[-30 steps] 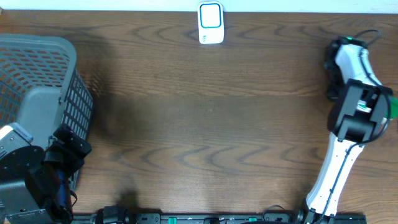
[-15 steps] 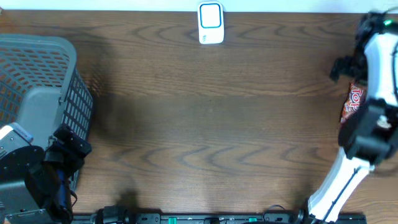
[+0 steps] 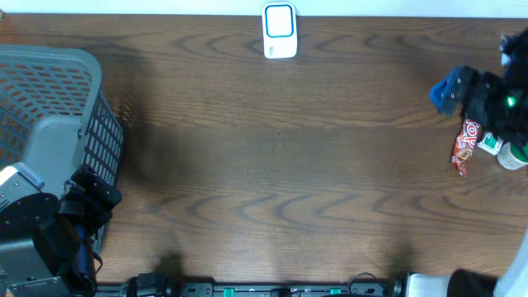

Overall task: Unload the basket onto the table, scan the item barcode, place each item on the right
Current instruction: 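Carry the TOP bar right and drop it beside the other items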

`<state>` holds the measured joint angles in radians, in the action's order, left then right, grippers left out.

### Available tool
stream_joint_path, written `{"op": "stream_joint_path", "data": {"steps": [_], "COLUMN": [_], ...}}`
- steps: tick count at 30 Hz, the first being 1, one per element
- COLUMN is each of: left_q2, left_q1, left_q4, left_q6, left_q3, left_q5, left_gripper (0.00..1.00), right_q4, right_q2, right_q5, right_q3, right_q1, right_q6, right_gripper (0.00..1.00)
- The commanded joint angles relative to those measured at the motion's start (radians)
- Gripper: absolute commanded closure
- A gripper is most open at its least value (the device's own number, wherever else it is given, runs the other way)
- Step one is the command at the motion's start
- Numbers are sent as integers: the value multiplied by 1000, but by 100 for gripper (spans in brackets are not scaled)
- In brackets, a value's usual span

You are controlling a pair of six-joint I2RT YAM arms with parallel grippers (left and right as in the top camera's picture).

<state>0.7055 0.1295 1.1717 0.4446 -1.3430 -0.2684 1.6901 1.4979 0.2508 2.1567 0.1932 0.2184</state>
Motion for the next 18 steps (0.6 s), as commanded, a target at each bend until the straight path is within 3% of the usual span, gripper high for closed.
{"op": "stream_joint_path", "data": {"steps": [1,6,13,18], "left_q2": [-2,-2,-2,-2], "left_q1": [5,5,5,5], "left_q4": [2,2,2,2], "left_q6": [-5,-5,-5,-5], "left_q3": [-2,-2,-2,-2], "left_q5": [-14,-14,-14,-14], "left_gripper": [2,2,2,2], "right_q4": [8,8,-77,-281], "right_q2": [-85,-212,-350,-476], "right_q5": [31,34,35,55], "right_q3": [-6,-6,-9,-127], "right_q1": [0,-1,0,0], "right_q6": [-37,-151,-470,-504], "right_gripper": [1,1,1,1]}}
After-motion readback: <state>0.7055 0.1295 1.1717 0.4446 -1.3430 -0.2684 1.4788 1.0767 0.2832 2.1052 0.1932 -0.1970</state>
